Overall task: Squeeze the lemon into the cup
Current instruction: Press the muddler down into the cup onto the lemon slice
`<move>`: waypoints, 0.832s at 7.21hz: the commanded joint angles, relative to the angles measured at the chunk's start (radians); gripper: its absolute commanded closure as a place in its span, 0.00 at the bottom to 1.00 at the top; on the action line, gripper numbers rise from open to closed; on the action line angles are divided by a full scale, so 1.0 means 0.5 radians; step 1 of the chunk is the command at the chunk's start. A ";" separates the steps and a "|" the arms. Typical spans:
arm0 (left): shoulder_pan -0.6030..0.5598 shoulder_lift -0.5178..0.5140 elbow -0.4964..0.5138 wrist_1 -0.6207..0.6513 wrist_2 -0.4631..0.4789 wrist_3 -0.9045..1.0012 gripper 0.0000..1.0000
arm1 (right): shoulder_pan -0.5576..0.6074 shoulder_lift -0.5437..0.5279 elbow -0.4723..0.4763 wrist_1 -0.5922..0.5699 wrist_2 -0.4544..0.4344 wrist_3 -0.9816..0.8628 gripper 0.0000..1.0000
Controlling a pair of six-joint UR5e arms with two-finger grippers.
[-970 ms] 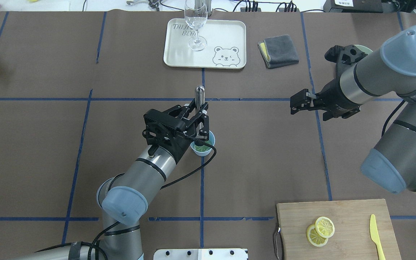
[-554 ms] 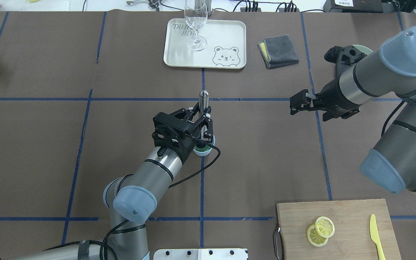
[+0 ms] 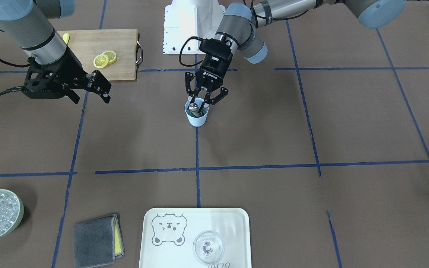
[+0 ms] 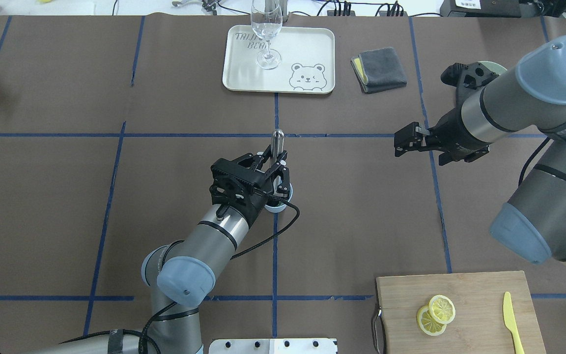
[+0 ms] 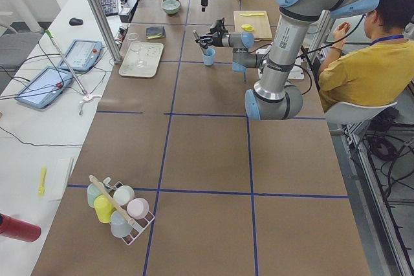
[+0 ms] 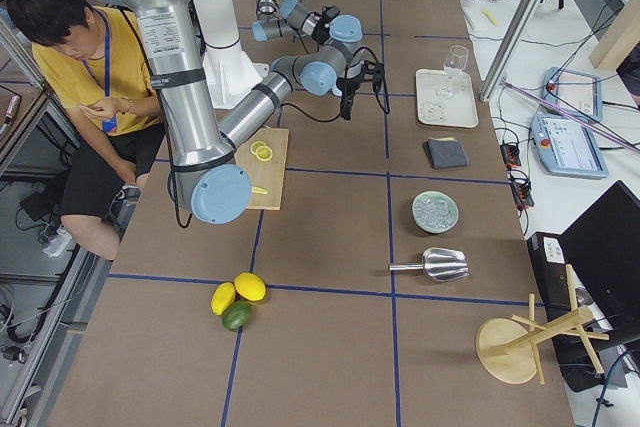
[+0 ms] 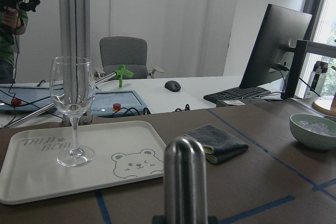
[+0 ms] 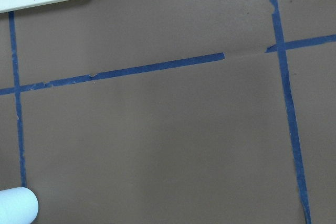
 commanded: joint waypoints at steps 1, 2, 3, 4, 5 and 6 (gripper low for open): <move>0.007 0.000 0.009 0.000 0.000 0.000 1.00 | 0.000 0.001 0.002 0.000 0.000 0.000 0.00; 0.011 0.003 0.010 0.000 0.000 0.000 1.00 | 0.000 0.001 0.002 0.000 0.000 0.000 0.00; 0.014 0.000 0.010 0.000 0.000 0.000 1.00 | 0.000 0.001 0.002 0.000 0.000 0.000 0.00; 0.014 0.000 0.010 0.000 0.000 0.000 1.00 | 0.000 0.004 0.002 0.000 0.003 0.000 0.00; 0.014 -0.003 0.003 0.000 0.000 0.000 1.00 | 0.000 0.004 0.002 0.000 0.003 0.000 0.00; 0.014 -0.003 -0.009 0.000 0.000 0.003 1.00 | 0.000 0.004 0.005 0.000 0.003 0.000 0.00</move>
